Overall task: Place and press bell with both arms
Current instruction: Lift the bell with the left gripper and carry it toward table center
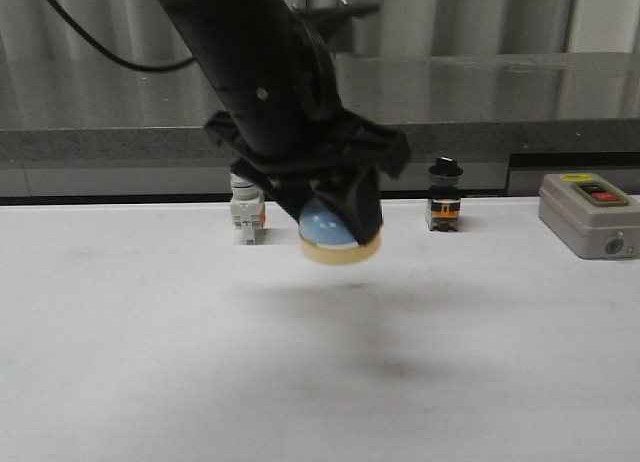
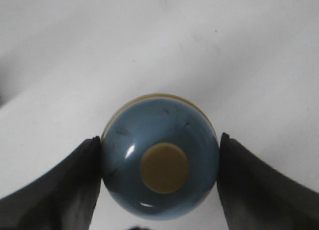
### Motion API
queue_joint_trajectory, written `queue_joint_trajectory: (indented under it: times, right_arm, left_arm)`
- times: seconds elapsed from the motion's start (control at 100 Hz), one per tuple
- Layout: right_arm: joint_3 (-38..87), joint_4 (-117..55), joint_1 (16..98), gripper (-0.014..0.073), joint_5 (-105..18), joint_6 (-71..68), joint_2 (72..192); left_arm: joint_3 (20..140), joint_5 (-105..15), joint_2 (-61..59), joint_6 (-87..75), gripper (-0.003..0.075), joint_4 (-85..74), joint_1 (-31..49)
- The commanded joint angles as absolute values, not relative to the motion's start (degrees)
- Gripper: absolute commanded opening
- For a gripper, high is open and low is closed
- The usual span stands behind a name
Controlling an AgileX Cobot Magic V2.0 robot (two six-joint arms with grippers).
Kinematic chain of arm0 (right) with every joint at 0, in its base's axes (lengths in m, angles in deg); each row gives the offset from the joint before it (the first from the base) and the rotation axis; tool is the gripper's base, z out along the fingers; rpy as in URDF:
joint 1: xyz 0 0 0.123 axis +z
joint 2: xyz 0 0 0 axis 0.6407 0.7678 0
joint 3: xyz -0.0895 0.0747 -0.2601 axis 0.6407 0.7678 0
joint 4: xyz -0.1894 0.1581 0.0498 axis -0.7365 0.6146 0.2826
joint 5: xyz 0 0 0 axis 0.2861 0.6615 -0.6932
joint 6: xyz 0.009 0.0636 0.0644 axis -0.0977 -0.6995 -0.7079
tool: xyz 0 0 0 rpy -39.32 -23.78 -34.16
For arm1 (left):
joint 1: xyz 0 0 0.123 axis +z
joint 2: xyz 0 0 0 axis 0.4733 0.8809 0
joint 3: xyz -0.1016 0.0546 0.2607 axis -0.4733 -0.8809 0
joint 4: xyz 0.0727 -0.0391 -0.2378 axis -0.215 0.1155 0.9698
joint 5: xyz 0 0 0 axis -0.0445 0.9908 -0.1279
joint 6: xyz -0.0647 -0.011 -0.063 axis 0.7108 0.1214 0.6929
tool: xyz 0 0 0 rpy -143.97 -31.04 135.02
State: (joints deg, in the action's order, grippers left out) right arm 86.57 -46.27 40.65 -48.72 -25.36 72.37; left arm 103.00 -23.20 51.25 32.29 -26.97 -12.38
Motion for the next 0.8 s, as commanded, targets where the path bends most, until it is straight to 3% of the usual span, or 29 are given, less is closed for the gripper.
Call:
queue_joint_trajectory:
  times: [0.0,0.45,0.55,0.69,0.79]
  right_arm:
    - [85.62,-47.06,40.71,-0.0060,-53.97,-25.17,71.65]
    - [85.62,-47.06,40.71,-0.0060,-53.97,-25.17,71.65]
    - [85.62,-47.06,40.71,-0.0060,-53.97,-25.17,71.65]
    - [85.62,-47.06,40.71,-0.0060,-53.97,-25.17,71.65]
    - [85.62,-47.06,40.71,-0.0060,-53.97,-25.17,71.65]
  left_arm:
    - [104.65,-28.00,51.49,32.38,0.0210,-26.39,-14.31]
    - [104.65,-28.35,57.17,32.38,0.0236,-26.24,-15.56]
    - [104.65,-28.02,57.17,32.38,0.0352,-25.92,-15.56]
    - [104.65,-27.90,57.17,32.38,0.0617,-25.27,-15.56]
    - [104.75,-27.06,57.06,32.38,0.0697,-25.23,-15.56]
